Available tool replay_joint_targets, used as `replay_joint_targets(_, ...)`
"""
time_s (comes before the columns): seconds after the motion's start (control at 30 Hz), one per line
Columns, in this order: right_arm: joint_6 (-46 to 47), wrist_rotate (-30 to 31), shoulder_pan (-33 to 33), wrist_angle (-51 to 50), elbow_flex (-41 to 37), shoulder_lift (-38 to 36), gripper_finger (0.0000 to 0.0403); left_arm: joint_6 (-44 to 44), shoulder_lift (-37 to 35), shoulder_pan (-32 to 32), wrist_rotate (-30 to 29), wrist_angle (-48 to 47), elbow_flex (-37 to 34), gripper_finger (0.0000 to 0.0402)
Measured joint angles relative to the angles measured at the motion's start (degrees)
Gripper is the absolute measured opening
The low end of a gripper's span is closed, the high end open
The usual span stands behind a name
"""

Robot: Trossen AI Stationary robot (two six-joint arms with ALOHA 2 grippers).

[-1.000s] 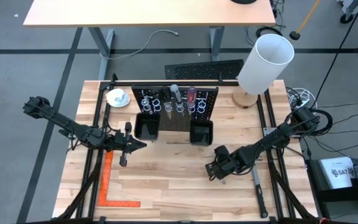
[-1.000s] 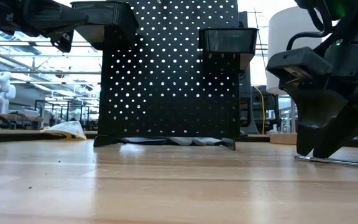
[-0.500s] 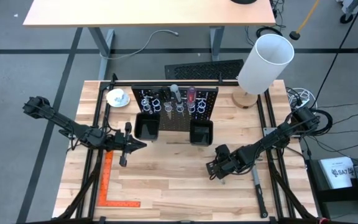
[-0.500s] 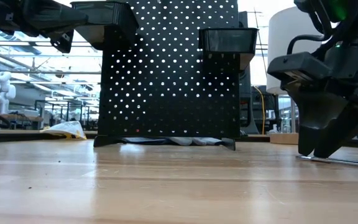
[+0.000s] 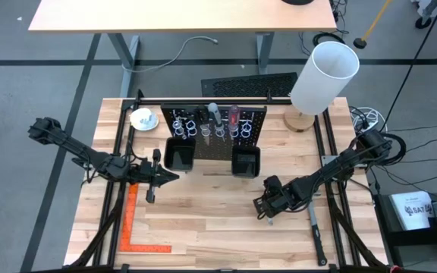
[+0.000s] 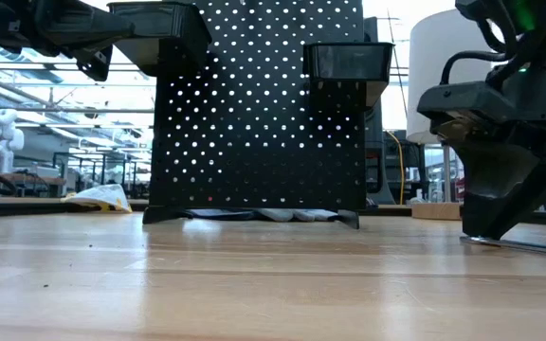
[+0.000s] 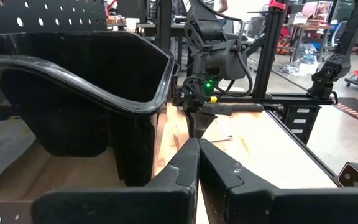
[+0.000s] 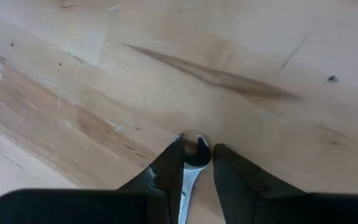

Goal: Hang tools onto peg board
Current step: Remove the silver wrench from the black peg board

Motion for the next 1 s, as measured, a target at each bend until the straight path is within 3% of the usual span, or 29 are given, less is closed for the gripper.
replay_joint_targets(0.2,-3.37,5.87,-0.12,0.13,-0.15,-3.77,0.0101,0.0,-0.01,0.02,0.46,0.02,0.0,0.0013)
replay_joint_targets(0.57,-5.84,5.75,-0.11,3.2,-0.09,-4.93,0.0117,0.0,0.0,0.01,0.61,0.03,0.02,0.0013)
replay_joint_targets(0.83,-10.55,7.93,-0.11,3.66,-0.02,-12.31,0.0091,0.0,-0.02,0.0,0.61,0.03,0.02,0.0013)
replay_joint_targets(1.0,-15.27,13.29,-0.07,3.44,0.07,-18.43,0.0039,-0.03,-0.01,0.02,0.61,0.06,0.02,0.0013)
